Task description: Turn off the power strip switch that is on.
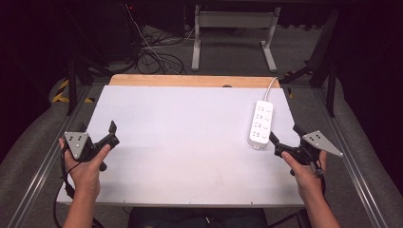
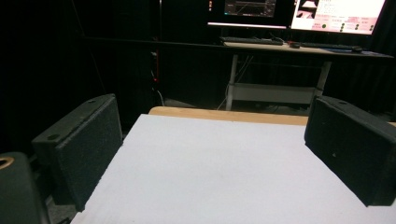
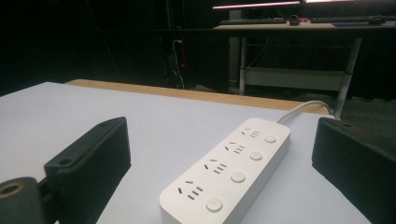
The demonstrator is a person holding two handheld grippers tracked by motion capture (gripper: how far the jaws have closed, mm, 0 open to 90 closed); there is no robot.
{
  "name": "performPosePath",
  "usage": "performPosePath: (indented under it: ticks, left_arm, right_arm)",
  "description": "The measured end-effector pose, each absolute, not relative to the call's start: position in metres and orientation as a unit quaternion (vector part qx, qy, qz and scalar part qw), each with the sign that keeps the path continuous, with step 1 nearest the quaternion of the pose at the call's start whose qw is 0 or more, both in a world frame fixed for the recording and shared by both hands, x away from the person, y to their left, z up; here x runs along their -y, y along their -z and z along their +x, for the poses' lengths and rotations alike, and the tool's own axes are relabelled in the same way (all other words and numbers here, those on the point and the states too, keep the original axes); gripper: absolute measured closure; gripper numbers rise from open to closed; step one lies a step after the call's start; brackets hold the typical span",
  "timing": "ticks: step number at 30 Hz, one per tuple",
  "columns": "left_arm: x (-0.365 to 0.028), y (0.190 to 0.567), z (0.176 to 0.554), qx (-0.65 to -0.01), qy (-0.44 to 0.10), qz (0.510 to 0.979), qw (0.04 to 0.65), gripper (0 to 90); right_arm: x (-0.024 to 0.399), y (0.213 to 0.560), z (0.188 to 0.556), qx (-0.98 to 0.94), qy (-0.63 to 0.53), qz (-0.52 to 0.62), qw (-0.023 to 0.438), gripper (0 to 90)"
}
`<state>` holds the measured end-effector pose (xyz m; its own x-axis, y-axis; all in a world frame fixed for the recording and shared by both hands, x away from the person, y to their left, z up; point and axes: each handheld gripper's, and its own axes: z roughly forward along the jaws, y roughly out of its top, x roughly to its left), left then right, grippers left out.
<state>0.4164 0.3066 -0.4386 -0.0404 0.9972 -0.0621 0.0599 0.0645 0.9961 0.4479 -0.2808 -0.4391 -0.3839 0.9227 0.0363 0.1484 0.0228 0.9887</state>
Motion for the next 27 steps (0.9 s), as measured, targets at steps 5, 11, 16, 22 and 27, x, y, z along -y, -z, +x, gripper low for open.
performPosePath:
  ticks: [5, 11, 16, 22, 27]
  left_arm:
    - [-0.307, 0.439, 0.416, -0.540, -0.477, 0.490, 0.491, 4.7]
    - [-0.306, 0.439, 0.416, -0.541, -0.475, 0.490, 0.491, 4.9]
    - [-0.307, 0.439, 0.416, -0.541, -0.476, 0.491, 0.490, 4.9]
    - [-0.308, 0.439, 0.415, -0.542, -0.474, 0.487, 0.494, 5.2]
    - [-0.310, 0.438, 0.415, -0.547, -0.470, 0.483, 0.497, 5.6]
  right_arm:
    - [0.280, 0.439, 0.448, -0.625, -0.550, 0.428, 0.352, 5.0]
    - [0.279, 0.438, 0.447, -0.625, -0.550, 0.424, 0.356, 21.5]
    - [0.280, 0.434, 0.444, -0.631, -0.563, 0.395, 0.359, 57.2]
    - [0.283, 0.430, 0.442, -0.634, -0.578, 0.391, 0.334, 89.7]
    - [0.283, 0.425, 0.441, -0.656, -0.569, 0.397, 0.298, 90.0]
